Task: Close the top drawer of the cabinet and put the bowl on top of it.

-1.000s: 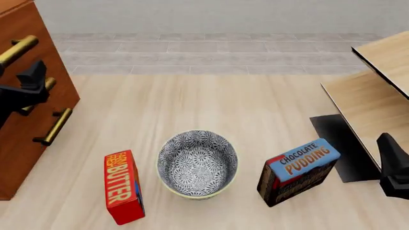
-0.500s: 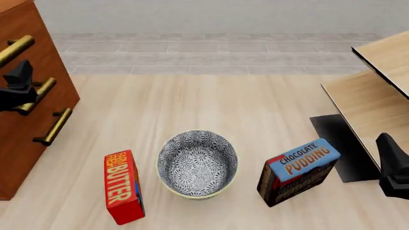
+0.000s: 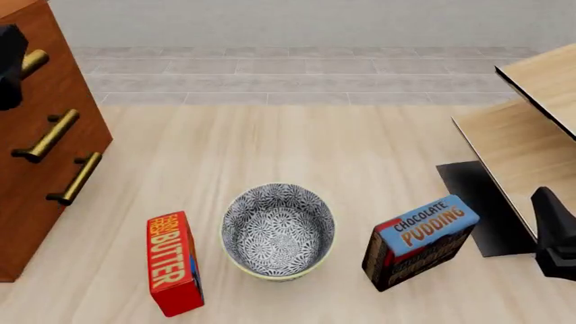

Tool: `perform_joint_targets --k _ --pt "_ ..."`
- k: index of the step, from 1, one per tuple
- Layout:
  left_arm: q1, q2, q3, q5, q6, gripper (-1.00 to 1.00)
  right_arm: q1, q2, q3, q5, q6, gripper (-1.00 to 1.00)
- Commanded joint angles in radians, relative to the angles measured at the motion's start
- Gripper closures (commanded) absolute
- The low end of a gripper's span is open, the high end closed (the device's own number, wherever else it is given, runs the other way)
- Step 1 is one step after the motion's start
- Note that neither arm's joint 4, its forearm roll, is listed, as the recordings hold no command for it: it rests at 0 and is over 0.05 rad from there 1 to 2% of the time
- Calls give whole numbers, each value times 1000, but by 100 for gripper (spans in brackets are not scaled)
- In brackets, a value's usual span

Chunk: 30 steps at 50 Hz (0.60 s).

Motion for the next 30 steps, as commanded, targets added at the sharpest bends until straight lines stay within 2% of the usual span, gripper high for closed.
perform_joint_targets --k 1,2,3,5,6,10,13,19,25,30 --pt "-224 -101 -150 250 2 -100 0 4 0 -7 3 -100" --pt "-249 -90 -173 276 -13 -100 0 5 0 -7 2 -100" --pt "-293 -66 -213 315 7 -100 0 -4 0 1 2 -100" --pt "-310 -45 -234 333 22 -100 0 -5 1 1 3 -100" --pt "-345 -23 -263 366 4 -100 -1 -8 0 4 2 -100" --pt "-353 -5 -298 402 17 -100 -3 -6 1 2 2 -100" --pt "-391 28 -351 455 -12 -100 -2 -1 1 -4 1 -100" --pt "-419 65 -421 526 4 -100 -3 -8 0 4 2 -100" --pt "-445 142 -500 609 -31 -100 -3 -6 0 2 1 -100" --pt "-466 182 -522 636 -38 -100 -5 -4 0 1 1 -100"
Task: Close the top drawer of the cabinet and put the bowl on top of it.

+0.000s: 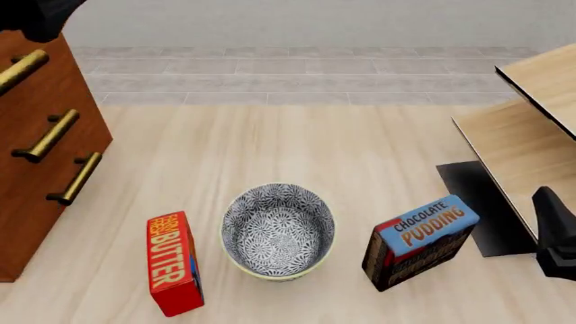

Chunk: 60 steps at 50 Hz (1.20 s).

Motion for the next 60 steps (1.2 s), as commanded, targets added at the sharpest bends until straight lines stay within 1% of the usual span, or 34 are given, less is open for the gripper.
perform_joint_targets --k 1,3,7,15,16,20,22,24,27,30,32,35,37,39,40,42,48,55,59,60 --pt "-74 106 -110 128 -32 -100 -2 -1 0 1 -1 -100" --pt "-85 123 -118 141 -27 -100 -1 -1 0 1 0 -100" --pt "-117 154 -135 169 -40 -100 -1 1 0 1 -2 -100" --pt "-174 226 -166 227 -137 -100 4 20 0 -14 -10 -100" --pt "-181 231 -168 231 -132 -100 4 22 0 -15 -11 -100" --pt "-190 240 -164 232 -136 -100 4 21 0 -13 -13 -100" --pt "-205 259 -159 236 -167 -100 5 18 0 -10 -17 -100" --pt "-207 259 -154 227 -167 -100 5 15 0 -7 -19 -100" --pt "-216 279 -153 228 -189 -100 5 23 0 -12 -20 -100" --pt "-233 318 -151 242 -247 -100 4 23 0 -11 -19 -100" --pt "-233 325 -152 242 -244 -100 4 22 0 -10 -19 -100" --pt "-247 356 -144 246 -291 -100 5 32 0 -20 -19 -100" --pt "-245 363 -139 242 -289 -100 5 34 0 -22 -19 -100" --pt "-265 389 -131 243 -314 -100 4 30 0 -18 -19 -100" --pt "-267 390 -128 238 -311 -100 3 30 0 -18 -19 -100" --pt "-296 415 -123 236 -333 -100 2 30 0 -18 -18 -100" --pt "-289 459 -127 236 -310 -100 1 26 0 -14 -18 -100" --pt "-291 502 -115 214 -327 -100 0 28 0 -18 -19 -100" --pt "-281 519 -105 195 -327 -100 -2 30 0 -19 -18 -100" --pt "-272 525 -104 191 -317 -100 -2 31 0 -20 -18 -100"
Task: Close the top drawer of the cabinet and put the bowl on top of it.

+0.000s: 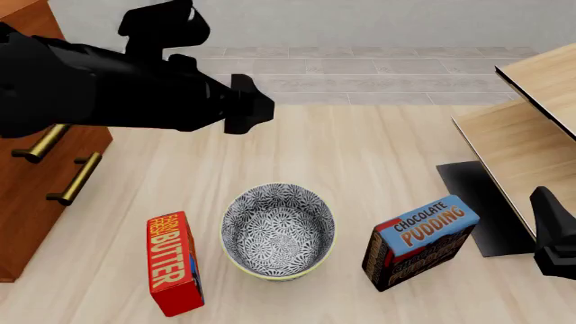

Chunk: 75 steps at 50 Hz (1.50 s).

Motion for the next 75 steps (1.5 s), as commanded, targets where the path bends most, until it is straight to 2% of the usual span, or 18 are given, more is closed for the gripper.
perform_joint_targets --k 1,19,36,43,75 --pt "7 64 17 -29 -6 -100 -3 3 0 -2 1 -100" --pt "72 184 6 -79 37 -100 -2 22 0 -19 3 -100" --pt "22 265 16 -109 10 -100 -8 31 0 -27 5 -100" --pt "29 308 34 -137 18 -100 -11 23 0 -21 6 -100" --pt "93 343 63 -173 76 -100 -9 73 0 -64 10 -100"
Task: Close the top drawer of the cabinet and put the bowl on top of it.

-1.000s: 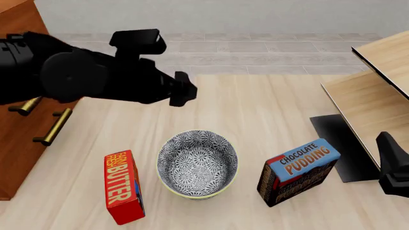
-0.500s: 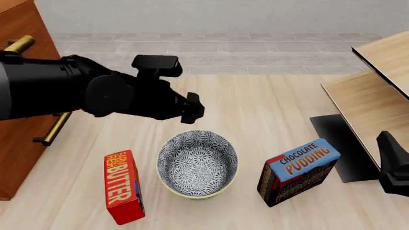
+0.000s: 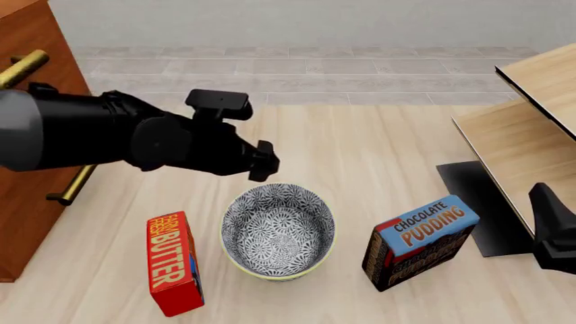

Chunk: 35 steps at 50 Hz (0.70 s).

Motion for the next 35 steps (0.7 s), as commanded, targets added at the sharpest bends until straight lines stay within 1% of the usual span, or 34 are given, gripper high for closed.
perform_joint_targets --k 1,17,35 --pt "16 8 13 -13 13 -100 2 9 0 -8 -1 -100" --pt "11 41 62 -53 -1 -100 0 3 0 -4 -4 -100" --pt "9 82 87 -88 -13 -100 -2 -9 0 6 -3 -100"
